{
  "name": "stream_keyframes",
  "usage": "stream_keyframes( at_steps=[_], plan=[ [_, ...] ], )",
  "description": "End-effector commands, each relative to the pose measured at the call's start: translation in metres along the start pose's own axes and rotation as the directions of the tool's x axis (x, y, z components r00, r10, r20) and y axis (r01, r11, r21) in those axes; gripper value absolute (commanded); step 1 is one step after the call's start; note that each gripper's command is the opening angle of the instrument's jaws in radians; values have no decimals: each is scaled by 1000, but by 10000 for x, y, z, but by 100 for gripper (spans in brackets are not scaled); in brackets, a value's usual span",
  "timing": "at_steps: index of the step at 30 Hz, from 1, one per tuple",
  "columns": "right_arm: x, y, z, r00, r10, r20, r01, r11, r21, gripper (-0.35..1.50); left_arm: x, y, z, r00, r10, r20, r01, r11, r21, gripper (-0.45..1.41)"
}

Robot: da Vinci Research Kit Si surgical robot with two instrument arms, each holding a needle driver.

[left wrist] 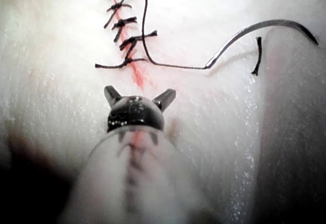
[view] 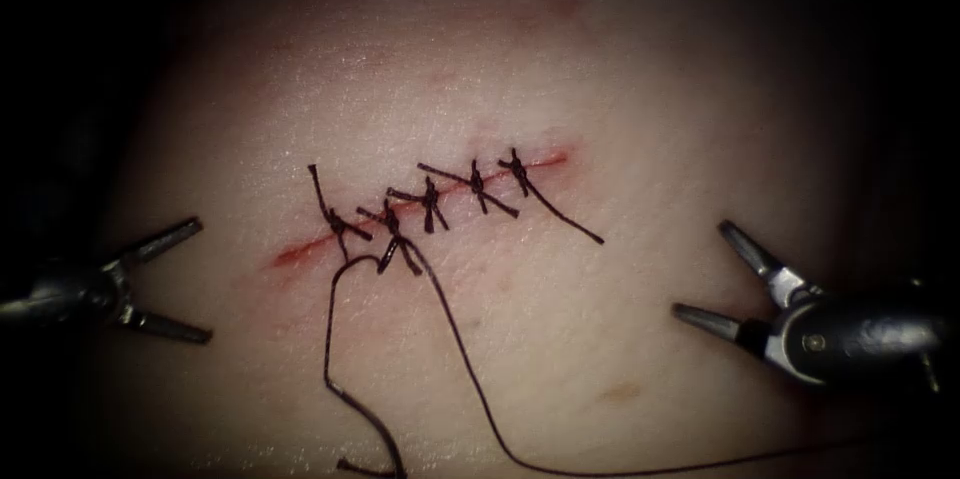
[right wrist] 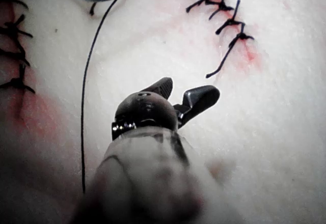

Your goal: Wound Closure

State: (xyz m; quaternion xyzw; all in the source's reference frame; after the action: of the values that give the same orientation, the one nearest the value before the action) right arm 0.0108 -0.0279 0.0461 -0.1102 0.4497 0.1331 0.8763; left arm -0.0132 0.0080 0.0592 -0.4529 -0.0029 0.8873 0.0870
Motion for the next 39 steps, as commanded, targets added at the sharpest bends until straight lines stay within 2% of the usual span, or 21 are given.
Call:
stream_keyframes(
  at_steps=[1, 3, 5, 6, 8, 11, 14, 16, 19, 20, 24, 28, 31, 39],
  plan=[
    [0, -8, 4, 1000, 2, -1, -2, 1000, 1, 98, 12, -5, 7, 1000, -13, -27, 13, 1000, 10, 74],
    [0, -8, 4, 1000, 2, -1, -2, 1000, 1, 98, 47, -16, 7, 994, -66, -92, 70, 997, 43, 71],
    [0, -8, 4, 1000, 2, -1, -2, 1000, 1, 96, 68, -20, 7, 984, -108, -143, 117, 992, 55, 69],
    [-1, -8, 3, 1000, 2, -1, -2, 1000, 1, 96, 92, -20, 5, 967, -151, -204, 166, 984, 61, 69],
    [-1, -8, 3, 1000, 2, -3, -2, 1000, 3, 94, 117, -19, 2, 951, -184, -247, 205, 977, 61, 68],
    [-1, -8, 4, 1000, 2, -3, -2, 1000, 3, 94, 149, -26, -8, 929, -255, -269, 279, 959, 54, 64],
    [-1, -9, 4, 1000, 1, -4, -1, 1000, 3, 94, 173, -39, -19, 907, -293, -303, 327, 943, 68, 59],
    [-1, -9, 4, 1000, 1, -4, -1, 1000, 2, 94, 183, -37, -21, 892, -294, -342, 337, 939, 71, 42],
    [-2, -8, 6, 1000, 2, -3, -2, 1000, 2, 93, 198, -27, -5, 867, -315, -386, 350, 937, 20, 37],
    [-2, -7, 7, 1000, 3, -2, -3, 1000, 1, 93, 202, -23, 1, 866, -325, -381, 360, 933, 23, 37],
    [-2, -8, 10, 1000, 3, -1, -3, 1000, -1, 93, 210, -8, 33, 891, -320, -321, 374, 920, 120, 37],
    [-1, -8, 9, 1000, 3, -2, -3, 1000, 0, 93, 209, 8, 68, 906, -309, -288, 360, 922, 144, 39],
    [-2, -6, 8, 1000, 4, 3, -4, 1000, -2, 93, 205, 20, 95, 930, -295, -218, 336, 924, 184, 49],
    [-2, -7, 8, 1000, 3, 2, -3, 1000, -3, 93, 188, 20, 145, 966, -256, -21, 246, 898, 364, 52]
  ],
)
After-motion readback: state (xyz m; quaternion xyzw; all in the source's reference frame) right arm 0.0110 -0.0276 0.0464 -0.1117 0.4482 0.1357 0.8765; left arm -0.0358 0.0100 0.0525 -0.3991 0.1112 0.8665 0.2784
